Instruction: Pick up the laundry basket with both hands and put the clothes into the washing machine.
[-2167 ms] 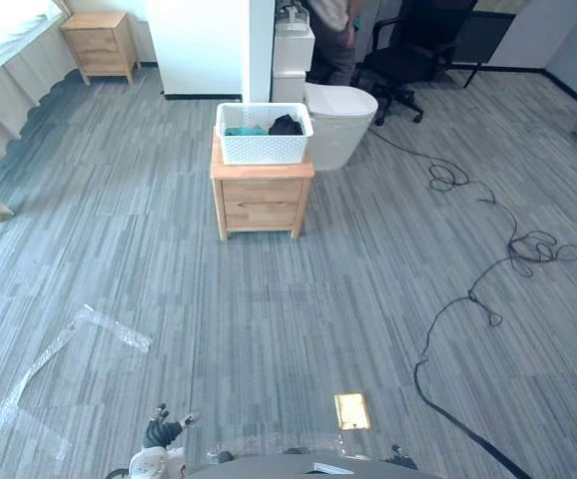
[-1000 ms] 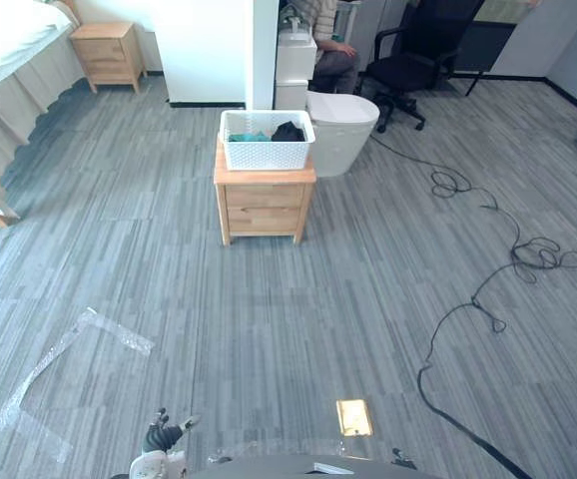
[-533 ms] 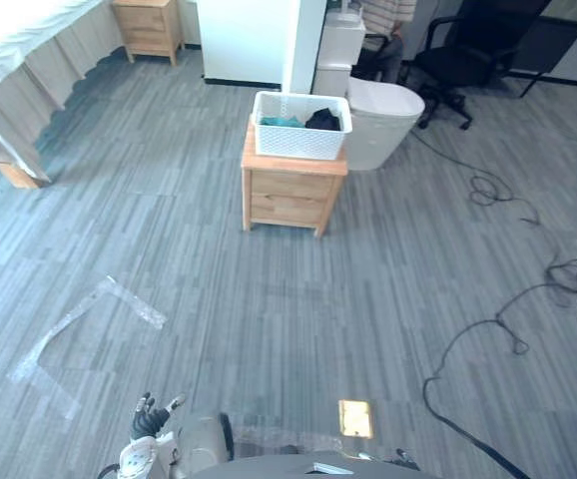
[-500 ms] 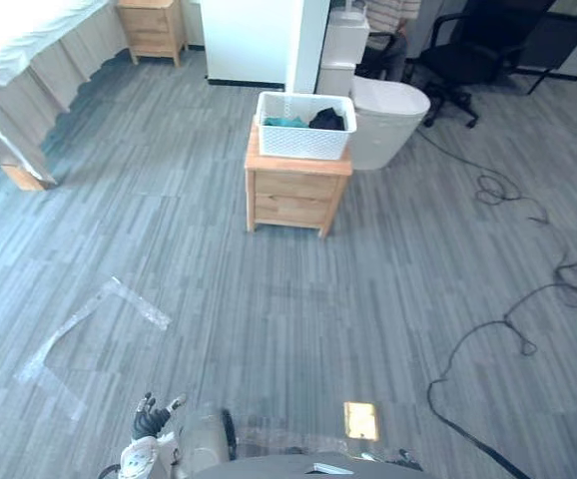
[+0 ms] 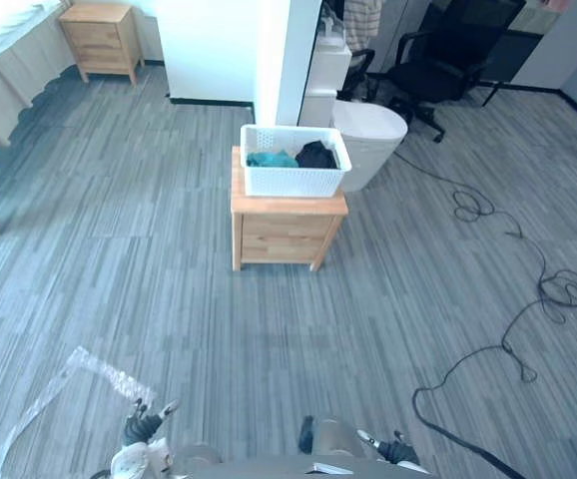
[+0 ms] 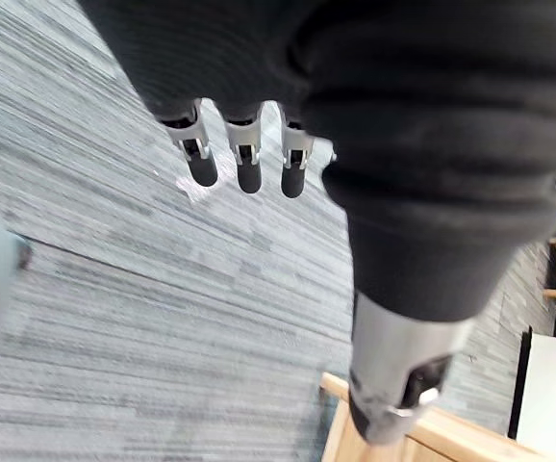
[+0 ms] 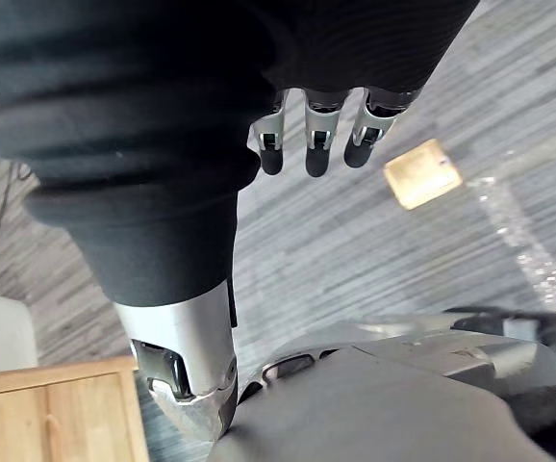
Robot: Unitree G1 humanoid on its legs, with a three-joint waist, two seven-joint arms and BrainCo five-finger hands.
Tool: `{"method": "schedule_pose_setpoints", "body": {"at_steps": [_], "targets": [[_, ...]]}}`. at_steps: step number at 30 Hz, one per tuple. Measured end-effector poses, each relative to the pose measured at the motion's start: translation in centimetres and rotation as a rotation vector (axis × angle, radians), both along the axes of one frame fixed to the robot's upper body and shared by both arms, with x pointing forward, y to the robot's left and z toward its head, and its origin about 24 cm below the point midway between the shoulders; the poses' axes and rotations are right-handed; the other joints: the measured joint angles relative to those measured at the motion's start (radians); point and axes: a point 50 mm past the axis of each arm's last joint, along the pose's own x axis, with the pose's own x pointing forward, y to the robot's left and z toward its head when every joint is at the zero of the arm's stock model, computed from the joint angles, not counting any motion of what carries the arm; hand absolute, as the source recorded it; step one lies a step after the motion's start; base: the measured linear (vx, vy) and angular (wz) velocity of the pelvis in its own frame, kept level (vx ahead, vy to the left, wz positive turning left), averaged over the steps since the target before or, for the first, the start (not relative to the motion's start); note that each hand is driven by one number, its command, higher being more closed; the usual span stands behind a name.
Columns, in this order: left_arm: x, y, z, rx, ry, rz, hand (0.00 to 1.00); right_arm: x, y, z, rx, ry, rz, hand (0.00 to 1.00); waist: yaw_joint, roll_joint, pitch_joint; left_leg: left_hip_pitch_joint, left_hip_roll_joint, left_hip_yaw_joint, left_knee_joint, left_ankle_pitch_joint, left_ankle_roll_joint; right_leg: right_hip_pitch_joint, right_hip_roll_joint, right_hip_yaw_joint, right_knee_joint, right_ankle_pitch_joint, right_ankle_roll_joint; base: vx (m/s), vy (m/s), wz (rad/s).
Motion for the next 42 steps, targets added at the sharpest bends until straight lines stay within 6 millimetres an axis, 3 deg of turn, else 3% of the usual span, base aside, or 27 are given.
{"method": "schedule_pose_setpoints", "body": {"at_steps": [2, 4, 5, 6, 7, 8, 9, 10, 11, 12, 13, 15, 18, 20, 22, 23, 24, 25, 26, 28, 29, 31, 35, 37, 38, 39, 42], "targets": [[1.2, -0.6, 0.3, -0.014, -0.03, -0.013, 0.0, 0.7, -0.2, 0.3, -0.007, -0.026, 0.009, 0.0, -0.015, 0.017, 0.005, 0.048, 0.027, -0.003, -0.032, 0.001, -0.004, -0.038, 0.018, -0.036, -0.236, 0.037, -0.005, 0.5, -0.134, 0.34], [1.8, -0.9, 0.4, -0.019, -0.047, -0.019, 0.0, 0.3, -0.2, 0.3, -0.009, -0.017, 0.013, 0.0, -0.025, 0.019, 0.007, 0.13, 0.046, -0.01, -0.07, -0.015, -0.078, -0.032, 0.031, -0.022, -0.524, 0.218, -0.008, 0.7, -0.259, 0.42], [1.6, -0.9, 0.3, -0.017, -0.04, -0.021, 0.0, 0.0, -0.2, 0.2, -0.008, -0.01, 0.012, 0.0, -0.024, 0.016, 0.005, 0.156, 0.048, -0.012, -0.069, -0.026, -0.097, -0.032, 0.03, -0.012, -0.515, 0.304, -0.037, 0.54, -0.24, 0.13], [1.3, -1.2, 0.1, -0.024, -0.026, -0.016, 0.0, 0.2, -0.3, 0.3, -0.011, -0.012, 0.012, 0.0, -0.022, 0.025, 0.003, 0.19, 0.069, -0.012, -0.059, -0.031, -0.106, -0.041, 0.037, 0.005, -0.435, 0.314, -0.069, 0.65, -0.298, -0.14], [0.8, -1.7, -0.1, -0.048, -0.016, 0.017, 0.0, 0.7, -1.0, 0.6, -0.036, -0.025, 0.025, 0.0, -0.019, 0.051, -0.008, 0.181, 0.107, -0.013, 0.003, -0.001, -0.148, -0.046, 0.057, -0.003, -0.373, 0.243, -0.074, 0.49, -0.258, -0.18], [0.7, -1.9, -0.1, -0.056, -0.018, 0.028, 0.0, 0.8, -1.2, 0.7, -0.04, -0.029, 0.028, 0.0, -0.018, 0.059, -0.007, 0.159, 0.125, -0.022, 0.071, 0.017, -0.145, -0.041, 0.071, -0.009, -0.351, 0.211, -0.076, 0.56, -0.363, -0.25], [0.4, -2.2, -0.3, -0.078, -0.018, 0.074, 0.0, 0.9, -1.3, 0.7, -0.042, -0.031, 0.025, 0.0, -0.015, 0.075, 0.0, 0.079, 0.177, -0.061, 0.291, 0.079, -0.132, -0.006, 0.106, -0.008, -0.34, 0.155, -0.087, 0.62, -0.42, -0.24], [0.0, -2.4, -0.4, -0.097, -0.009, 0.121, 0.0, 0.9, -1.7, 0.8, -0.055, -0.031, 0.022, 0.0, -0.011, 0.095, 0.011, -0.056, 0.253, -0.13, 0.589, 0.206, -0.097, 0.048, 0.154, -0.021, -0.364, 0.121, -0.097, 0.52, -0.351, -0.34], [-0.3, -2.1, -0.5, -0.095, -0.005, 0.137, 0.0, 0.9, -1.8, 0.8, -0.057, -0.03, 0.025, 0.0, -0.005, 0.102, 0.011, -0.126, 0.281, -0.159, 0.737, 0.231, -0.093, 0.074, 0.177, -0.02, -0.37, 0.106, -0.108, 0.67, -0.323, -0.69], [-1.3, -1.2, -0.5, -0.078, 0.003, 0.184, 0.0, 0.8, -1.4, 0.7, -0.047, -0.021, 0.028, 0.0, 0.021, 0.089, 0.03, -0.274, 0.317, -0.194, 1.044, 0.215, -0.087, 0.19, 0.226, 0.001, -0.406, 0.064, -0.142, 0.56, -0.222, -0.66], [-1.8, -0.6, -0.5, -0.06, 0.013, 0.182, 0.0, 0.8, -1.1, 0.5, -0.036, -0.01, 0.028, 0.0, 0.024, 0.076, 0.034, -0.339, 0.315, -0.178, 1.08, 0.185, -0.059, 0.267, 0.245, 0.018, -0.46, 0.047, -0.149, 0.82, -0.284, -0.71], [-2.0, -0.3, -0.4, -0.049, 0.014, 0.177, 0.0, 0.2, -0.9, 0.1, -0.021, 0.026, 0.031, 0.0, 0.034, 0.059, 0.021, -0.401, 0.29, -0.114, 0.999, 0.145, -0.062, 0.345, 0.249, 0.049, -0.534, 0.05, -0.13, 0.53, -0.114, -0.39], [-1.7, -0.3, -0.3, -0.042, 0.006, 0.153, 0.0, 1.7, -0.7, 0.2, -0.013, 0.008, 0.043, 0.0, 0.048, 0.058, 0.021, -0.438, 0.234, -0.007, 0.581, 0.099, -0.077, 0.433, 0.244, 0.111, -0.632, 0.065, -0.094, 0.4, 0.035, -0.58], [-1.6, -0.4, -0.4, -0.047, 0.007, 0.149, 0.0, 2.3, -0.4, 0.3, -0.01, -0.006, 0.046, 0.0, 0.052, 0.057, 0.021, -0.433, 0.176, -0.029, 0.304, 0.112, -0.082, 0.461, 0.229, 0.145, -0.657, 0.059, -0.066, 0.42, 0.146, -0.57], [-1.8, -0.6, -0.6, -0.053, 0.021, 0.148, 0.0, 2.1, -0.6, 0.3, -0.013, -0.005, 0.045, 0.0, 0.053, 0.066, 0.016, -0.401, 0.114, -0.093, 0.069, 0.2, -0.082, 0.495, 0.205, 0.169, -0.682, 0.037, -0.018, 0.39, 0.235, -0.33], [-2.1, -0.8, -0.8, -0.058, 0.039, 0.145, 0.0, 1.5, -0.7, 0.1, -0.015, 0.008, 0.041, 0.0, 0.053, 0.084, 0.002, -0.402, 0.112, -0.099, 0.03, 0.26, -0.079, 0.508, 0.204, 0.172, -0.69, 0.023, 0.004, 0.38, 0.307, -0.05], [-2.2, -0.6, -1.0, -0.057, 0.054, 0.141, 0.0, 0.7, -0.5, -0.2, 0.001, 0.03, 0.014, 0.0, 0.048, 0.073, -0.005, -0.409, 0.081, -0.096, 0.058, 0.307, -0.052, 0.529, 0.169, 0.17, -0.696, 0.002, 0.037, 0.32, 0.288, 0.09], [-2.1, -0.4, -0.9, -0.051, 0.052, 0.139, 0.0, 0.5, -0.3, -0.4, 0.007, 0.037, 0.01, 0.0, 0.045, 0.062, -0.018, -0.409, 0.057, -0.09, 0.056, 0.287, -0.043, 0.529, 0.144, 0.165, -0.699, 0.001, 0.053, 0.48, 0.428, 0.27], [-1.5, 0.0, -0.7, -0.034, 0.044, 0.108, 0.0, 0.1, 0.2, -0.6, 0.024, 0.046, 0.001, 0.0, 0.044, 0.026, -0.034, -0.428, 0.001, -0.079, 0.072, 0.23, -0.022, 0.525, 0.089, 0.161, -0.695, -0.007, 0.074, 0.46, 0.391, 0.24], [-1.2, 0.0, -0.7, -0.03, 0.043, 0.082, 0.0, 0.1, 0.4, -0.7, 0.037, 0.046, -0.019, 0.0, 0.049, 0.023, -0.029, -0.425, -0.027, -0.065, 0.083, 0.196, -0.002, 0.486, 0.058, 0.168, -0.603, -0.001, 0.084, 0.38, 0.331, 0.02], [-1.3, -0.1, -0.8, -0.029, 0.05, 0.074, 0.0, 0.9, 0.4, -0.5, 0.038, 0.024, -0.018, 0.0, 0.051, 0.036, -0.012, -0.385, -0.035, -0.049, 0.067, 0.177, 0.016, 0.397, 0.035, 0.195, -0.409, 0.025, 0.056, 0.26, 0.293, -0.29], [-1.5, 0.2, -0.8, -0.016, 0.061, 0.055, 0.0, 1.7, 0.6, -0.2, 0.036, 0.001, -0.005, 0.0, 0.052, 0.045, 0.002, -0.324, -0.04, -0.028, 0.028, 0.167, 0.024, 0.343, 0.016, 0.212, -0.293, 0.019, 0.049, 0.24, 0.245, -0.33], [-2.0, 1.0, -0.7, 0.008, 0.075, 0.052, 0.0, 2.6, 0.7, 0.1, 0.02, -0.017, 0.047, 0.0, 0.045, 0.058, -0.001, -0.215, -0.028, -0.006, -0.063, 0.165, 0.009, 0.276, 0.02, 0.099, -0.413, -0.009, 0.058, 0.21, 0.077, -0.23], [-2.0, 1.5, -0.7, 0.026, 0.078, 0.053, 0.0, 2.4, 0.9, -0.1, 0.027, -0.012, 0.046, 0.0, 0.033, 0.047, -0.006, -0.202, -0.021, -0.009, -0.048, 0.159, -0.004, 0.27, 0.035, 0.109, -0.57, 0.071, 0.048, 0.21, -0.048, 0.15], [-2.1, 1.9, -0.6, 0.037, 0.079, 0.057, 0.0, 2.0, 1.3, -0.2, 0.037, -0.003, 0.043, 0.0, 0.034, 0.018, -0.01, -0.192, -0.033, -0.009, -0.041, 0.152, -0.013, 0.274, 0.029, 0.109, -0.628, 0.162, 0.048, 0.22, -0.143, 0.27], [-2.2, 2.1, -0.7, 0.043, 0.09, 0.076, 0.0, 1.8, 1.3, -0.3, 0.039, 0.002, 0.035, 0.0, 0.033, 0.001, -0.017, -0.179, -0.028, -0.026, -0.031, 0.146, -0.023, 0.297, 0.028, 0.102, -0.644, 0.195, 0.079, 0.27, -0.186, 0.22], [-3.1, 0.2, -1.3, -0.008, 0.117, 0.095, 0.0, 1.7, 0.3, -0.1, 0.004, 0.005, 0.034, 0.0, 0.037, 0.029, -0.049, -0.163, -0.004, -0.04, -0.073, 0.15, -0.046, 0.328, 0.064, 0.083, -0.709, 0.199, 0.07, 0.21, -0.146, 0.09]]}}
